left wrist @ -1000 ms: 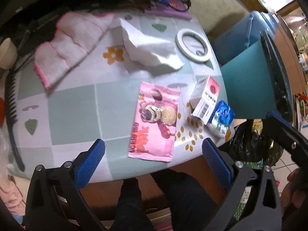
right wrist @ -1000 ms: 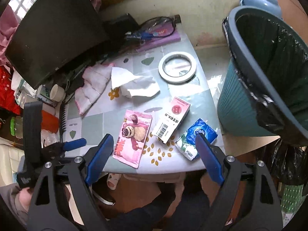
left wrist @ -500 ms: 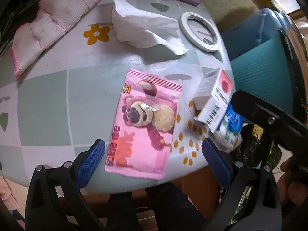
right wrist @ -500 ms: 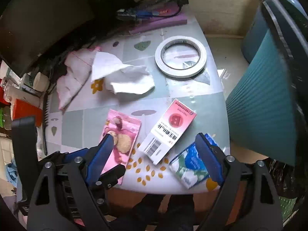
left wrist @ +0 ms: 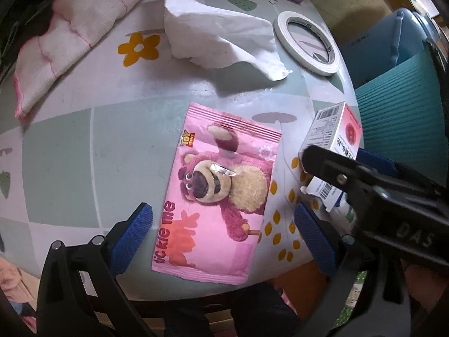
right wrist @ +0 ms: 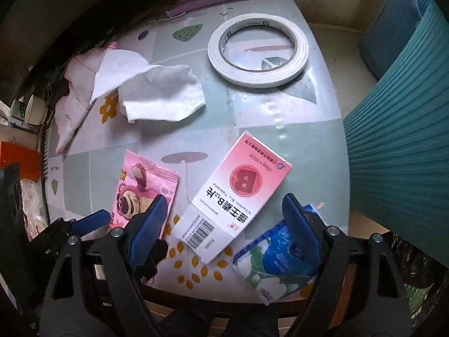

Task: Collect trash
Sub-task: 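Grasp the pink vitamin B box with the right gripper while the left gripper grasps the pink candy wrapper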

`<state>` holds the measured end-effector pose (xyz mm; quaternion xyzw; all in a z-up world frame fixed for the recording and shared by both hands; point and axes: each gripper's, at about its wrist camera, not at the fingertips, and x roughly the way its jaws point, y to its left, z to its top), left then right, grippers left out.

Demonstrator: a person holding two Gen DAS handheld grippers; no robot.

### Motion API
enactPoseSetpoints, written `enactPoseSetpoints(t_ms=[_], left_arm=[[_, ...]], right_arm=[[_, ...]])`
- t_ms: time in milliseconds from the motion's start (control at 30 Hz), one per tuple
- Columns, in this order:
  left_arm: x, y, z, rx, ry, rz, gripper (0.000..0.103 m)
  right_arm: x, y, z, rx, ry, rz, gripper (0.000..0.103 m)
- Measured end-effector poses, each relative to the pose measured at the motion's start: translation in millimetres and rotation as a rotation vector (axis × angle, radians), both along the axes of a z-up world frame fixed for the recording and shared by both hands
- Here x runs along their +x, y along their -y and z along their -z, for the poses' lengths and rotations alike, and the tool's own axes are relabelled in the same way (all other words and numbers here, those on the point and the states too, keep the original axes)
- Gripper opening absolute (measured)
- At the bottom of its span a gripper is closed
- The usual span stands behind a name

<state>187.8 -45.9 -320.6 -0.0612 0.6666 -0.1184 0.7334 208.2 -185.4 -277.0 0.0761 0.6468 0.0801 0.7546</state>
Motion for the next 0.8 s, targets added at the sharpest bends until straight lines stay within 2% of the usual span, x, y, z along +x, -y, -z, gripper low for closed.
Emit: enactPoseSetpoints(t_ms=[100, 200, 267, 367, 433, 533, 633, 667, 733, 800], left_arm=[[0.0, 3.3, 1.7, 0.048, 0.012, 0.013, 0.095], [-0.4, 9.4, 0.8, 0.126, 0.028, 0.034, 0.082], [-0.2, 11.4, -1.3, 0.138, 0.032, 0.027, 0.074], [2.3, 13.2, -2.7, 0.155, 0.033, 0.021, 0.063], [0.6, 13.6, -3.9, 0.162, 0.038, 0.024, 0.057], [1.8, 18.8, -4.3, 0.168, 0.035, 0.027, 0.053], [6.0, 17.2, -5.2, 0.126, 0.022, -0.010, 0.054], [5.9, 13.1, -6.6, 0.087, 0.022, -0.035, 0.059], [4.2, 12.8, -9.2, 0.079, 0.035, -0.030, 0.074], [1.8, 20.1, -10.6, 0.091, 0.055, 0.013, 0.076]], right_arm=[[3.0, -7.2, 8.6, -0.003, -0.015, -0.016, 0.069], [5.0, -12.4, 10.0, -0.019, 0.007, -0.032, 0.067], [6.2, -15.8, 10.3, -0.027, 0.018, -0.036, 0.065], [6.6, -20.9, 9.7, -0.058, 0.038, -0.056, 0.055], [4.5, -25.5, 10.4, -0.073, 0.048, -0.069, 0.054], [2.0, -30.8, 11.3, -0.084, 0.060, -0.083, 0.053], [1.1, -28.6, 11.6, -0.074, 0.061, -0.081, 0.054], [1.3, -28.7, 11.8, -0.071, 0.059, -0.078, 0.055], [0.7, -26.6, 12.5, -0.066, 0.059, -0.074, 0.055], [1.7, -26.0, 14.5, -0.065, 0.061, -0.073, 0.056]])
